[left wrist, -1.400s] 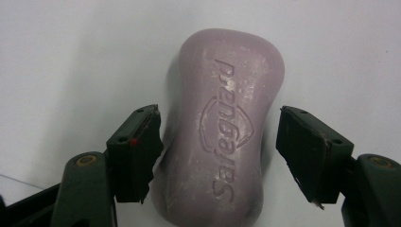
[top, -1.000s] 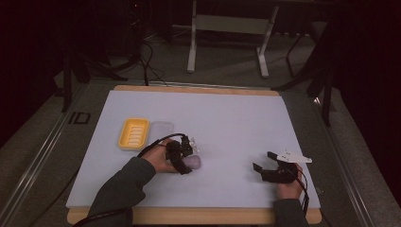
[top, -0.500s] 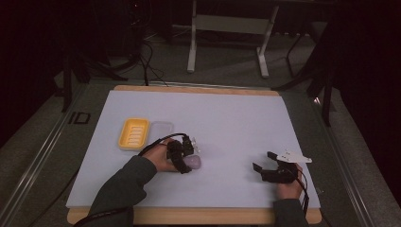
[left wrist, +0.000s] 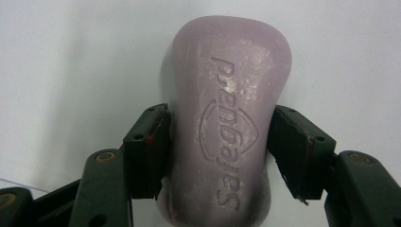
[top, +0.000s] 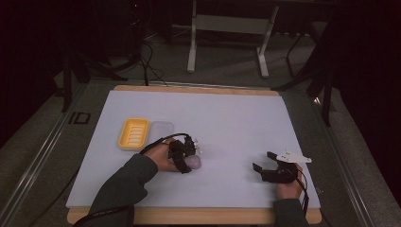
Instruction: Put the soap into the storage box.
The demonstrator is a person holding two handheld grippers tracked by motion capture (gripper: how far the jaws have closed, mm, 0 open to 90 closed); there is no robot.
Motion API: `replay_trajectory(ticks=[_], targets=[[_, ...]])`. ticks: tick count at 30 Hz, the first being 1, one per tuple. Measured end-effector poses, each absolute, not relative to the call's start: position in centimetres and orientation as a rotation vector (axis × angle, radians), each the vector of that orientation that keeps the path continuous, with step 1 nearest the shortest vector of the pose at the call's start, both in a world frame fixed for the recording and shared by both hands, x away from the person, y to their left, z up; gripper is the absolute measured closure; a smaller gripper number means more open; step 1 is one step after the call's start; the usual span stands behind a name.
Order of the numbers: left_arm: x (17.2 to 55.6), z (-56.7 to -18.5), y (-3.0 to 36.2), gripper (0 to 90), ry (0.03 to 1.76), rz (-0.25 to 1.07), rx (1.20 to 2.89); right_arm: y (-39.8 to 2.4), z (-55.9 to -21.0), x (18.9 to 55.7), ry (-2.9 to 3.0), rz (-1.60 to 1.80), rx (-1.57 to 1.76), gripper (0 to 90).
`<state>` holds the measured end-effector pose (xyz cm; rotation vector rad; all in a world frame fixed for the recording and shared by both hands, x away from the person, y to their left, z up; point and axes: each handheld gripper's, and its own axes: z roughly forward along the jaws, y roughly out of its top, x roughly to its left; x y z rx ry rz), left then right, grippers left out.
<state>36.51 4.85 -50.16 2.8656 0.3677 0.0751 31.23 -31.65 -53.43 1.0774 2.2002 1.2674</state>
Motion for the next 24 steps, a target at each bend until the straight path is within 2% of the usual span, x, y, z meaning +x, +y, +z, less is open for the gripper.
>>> replay_trajectory(ticks=[7, 24], targets=[[36.5, -50.0, 4.7, 46.2, 0.358, 0.059, 2.891, -31.6, -53.4, 31.2, 2.202, 1.268, 1.076, 16.1], [36.8, -49.9, 3.7, 47.5, 0.407, 0.038, 2.960, -31.6, -53.4, 31.3, 2.205, 1.266, 1.074, 16.1]])
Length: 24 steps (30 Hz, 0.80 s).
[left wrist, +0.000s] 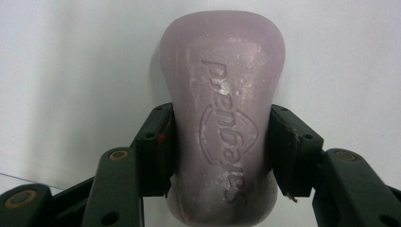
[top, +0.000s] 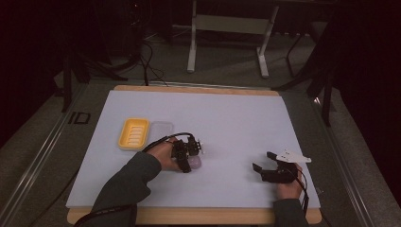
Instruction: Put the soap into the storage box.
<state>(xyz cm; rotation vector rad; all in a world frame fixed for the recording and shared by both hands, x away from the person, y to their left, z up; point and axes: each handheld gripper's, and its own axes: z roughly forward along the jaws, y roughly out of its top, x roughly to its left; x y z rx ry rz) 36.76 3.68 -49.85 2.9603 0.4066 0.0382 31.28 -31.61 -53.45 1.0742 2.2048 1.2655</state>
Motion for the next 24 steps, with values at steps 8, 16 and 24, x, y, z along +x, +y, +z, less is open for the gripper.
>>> replay_trajectory(ticks=[8, 16, 24], targets=[[36.76, -49.83, 3.64, 47.9, 0.433, 0.037, 2.954, -31.63, -53.44, 31.26, 2.204, 1.266, 1.075, 16.1], [36.76, -49.76, 3.57, 48.2, 0.471, 0.023, 2.956, -31.64, -53.44, 31.27, 2.203, 1.267, 1.074, 16.1], [36.77, -49.14, 3.83, 48.6, 0.479, 0.033, 2.935, -31.63, -53.44, 31.26, 2.204, 1.266, 1.074, 16.0]])
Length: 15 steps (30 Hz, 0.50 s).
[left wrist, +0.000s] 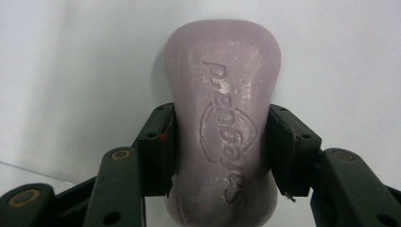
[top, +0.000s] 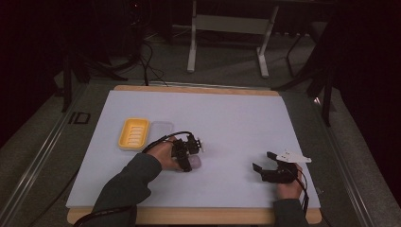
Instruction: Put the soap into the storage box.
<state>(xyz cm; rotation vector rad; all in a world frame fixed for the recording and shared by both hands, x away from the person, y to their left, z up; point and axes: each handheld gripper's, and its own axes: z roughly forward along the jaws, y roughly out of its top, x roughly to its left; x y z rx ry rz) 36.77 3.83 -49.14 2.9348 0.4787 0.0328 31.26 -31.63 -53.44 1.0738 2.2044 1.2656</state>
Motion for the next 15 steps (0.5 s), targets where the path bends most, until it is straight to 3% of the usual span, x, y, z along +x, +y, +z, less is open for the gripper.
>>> replay_trajectory(ticks=[15], targets=[[37.3, -48.5, 5.2, 49.1, 0.546, 0.076, 2.920, -31.6, -53.4, 31.2, 2.202, 1.266, 1.076, 16.1]])
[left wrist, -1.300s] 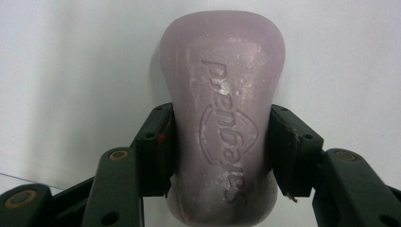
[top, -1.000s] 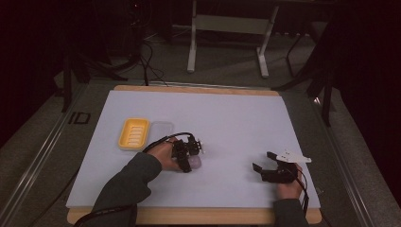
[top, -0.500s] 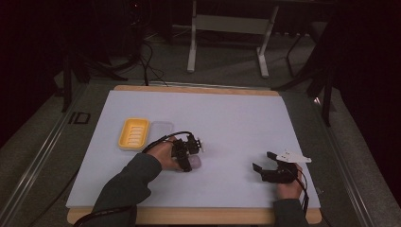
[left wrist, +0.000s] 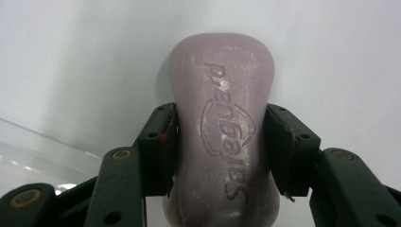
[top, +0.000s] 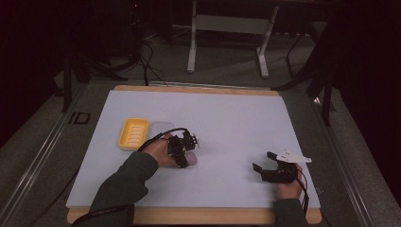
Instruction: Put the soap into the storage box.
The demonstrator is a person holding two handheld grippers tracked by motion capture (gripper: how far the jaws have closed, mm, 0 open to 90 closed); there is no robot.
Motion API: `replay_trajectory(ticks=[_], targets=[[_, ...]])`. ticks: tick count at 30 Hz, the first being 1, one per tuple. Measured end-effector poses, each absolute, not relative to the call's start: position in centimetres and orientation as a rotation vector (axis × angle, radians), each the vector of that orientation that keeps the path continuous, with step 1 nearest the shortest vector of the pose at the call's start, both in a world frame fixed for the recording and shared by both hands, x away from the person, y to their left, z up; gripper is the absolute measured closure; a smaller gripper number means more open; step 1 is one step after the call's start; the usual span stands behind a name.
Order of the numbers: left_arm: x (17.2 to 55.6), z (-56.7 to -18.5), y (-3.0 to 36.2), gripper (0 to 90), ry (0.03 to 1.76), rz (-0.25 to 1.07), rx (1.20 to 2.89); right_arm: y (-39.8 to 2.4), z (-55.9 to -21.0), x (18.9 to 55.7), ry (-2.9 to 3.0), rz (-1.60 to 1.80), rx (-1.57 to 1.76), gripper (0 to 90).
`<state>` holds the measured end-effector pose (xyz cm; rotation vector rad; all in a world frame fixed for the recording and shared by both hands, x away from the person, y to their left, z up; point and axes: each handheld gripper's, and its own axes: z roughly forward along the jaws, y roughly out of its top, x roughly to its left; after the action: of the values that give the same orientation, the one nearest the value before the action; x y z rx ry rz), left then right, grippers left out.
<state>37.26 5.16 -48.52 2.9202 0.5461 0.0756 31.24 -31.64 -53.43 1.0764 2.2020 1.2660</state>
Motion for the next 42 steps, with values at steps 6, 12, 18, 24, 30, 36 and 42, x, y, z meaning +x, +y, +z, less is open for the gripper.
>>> replay_trajectory(ticks=[6, 12, 18, 24, 30, 36, 42], targets=[[37.3, -48.4, 5.4, 49.1, 0.549, 0.085, 2.915, -31.6, -53.4, 31.2, 2.202, 1.266, 1.076, 16.0], [37.4, -48.1, 5.6, 49.1, 0.559, 0.086, 2.894, -31.6, -53.4, 31.2, 2.202, 1.267, 1.077, 16.1], [37.6, -48.0, 6.2, 49.1, 0.581, 0.077, 2.890, -31.6, -53.4, 31.2, 2.201, 1.266, 1.076, 16.1], [37.8, -47.7, 6.7, 49.1, 0.601, 0.077, 2.880, -31.6, -53.4, 31.2, 2.201, 1.266, 1.076, 16.1], [38.1, -47.7, 7.2, 49.1, 0.624, 0.058, 2.875, -31.6, -53.4, 31.2, 2.202, 1.264, 1.075, 16.1], [38.3, -47.6, 7.7, 49.1, 0.654, 0.062, 2.862, -31.6, -53.4, 31.2, 2.201, 1.266, 1.076, 16.1], [38.5, -47.4, 8.1, 49.2, 0.669, 0.059, 2.850, -31.6, -53.4, 31.2, 2.201, 1.265, 1.076, 16.0]])
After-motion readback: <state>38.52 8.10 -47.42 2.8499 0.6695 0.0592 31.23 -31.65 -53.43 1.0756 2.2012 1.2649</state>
